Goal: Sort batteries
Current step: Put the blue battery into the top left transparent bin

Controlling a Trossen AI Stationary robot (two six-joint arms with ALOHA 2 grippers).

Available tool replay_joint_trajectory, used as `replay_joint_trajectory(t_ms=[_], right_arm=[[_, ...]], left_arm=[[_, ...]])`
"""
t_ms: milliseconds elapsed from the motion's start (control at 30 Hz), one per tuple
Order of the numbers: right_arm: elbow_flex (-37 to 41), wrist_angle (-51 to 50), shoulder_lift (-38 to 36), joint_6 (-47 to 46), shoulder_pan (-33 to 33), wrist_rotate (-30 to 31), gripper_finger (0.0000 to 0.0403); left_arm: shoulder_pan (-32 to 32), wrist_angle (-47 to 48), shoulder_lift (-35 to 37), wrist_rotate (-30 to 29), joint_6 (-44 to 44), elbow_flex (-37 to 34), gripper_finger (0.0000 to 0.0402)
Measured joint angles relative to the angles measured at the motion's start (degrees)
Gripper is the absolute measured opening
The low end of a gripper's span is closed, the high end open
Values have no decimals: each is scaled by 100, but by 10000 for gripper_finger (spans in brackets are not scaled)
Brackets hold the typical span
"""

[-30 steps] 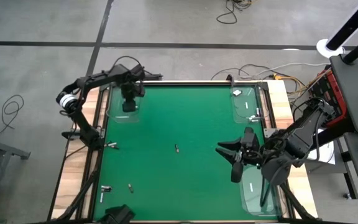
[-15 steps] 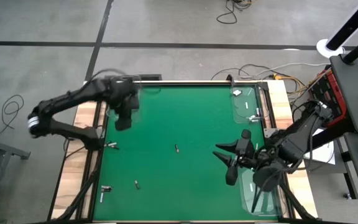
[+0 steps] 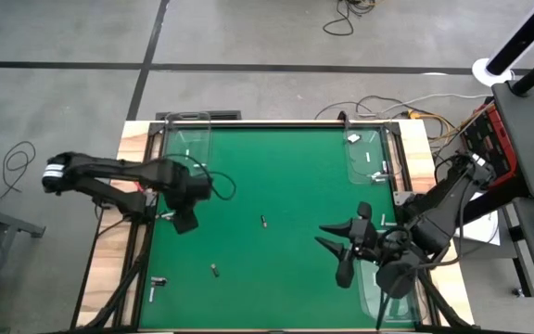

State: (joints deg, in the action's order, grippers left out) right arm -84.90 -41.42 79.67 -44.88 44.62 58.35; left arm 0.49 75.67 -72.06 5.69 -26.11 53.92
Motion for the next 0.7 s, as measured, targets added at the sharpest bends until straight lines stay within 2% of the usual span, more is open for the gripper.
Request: replay_joint_trajectory(t_ms=[133,400,533,700], right_arm=[[0,-2,-17,0,60,2,123],[0,-3,-17,-6,92,1,123],[0,17,-17,-10,92,2,123],[0,23,-17,-155,92,0,123]], left_arm=[[11,7,-505,4,-218,-387,154],[7,17,-1476,-117,122,-744,149],[28,25,-1877,-560,317,-830,112],[137,-142,-2209,-623,603,-973,63]])
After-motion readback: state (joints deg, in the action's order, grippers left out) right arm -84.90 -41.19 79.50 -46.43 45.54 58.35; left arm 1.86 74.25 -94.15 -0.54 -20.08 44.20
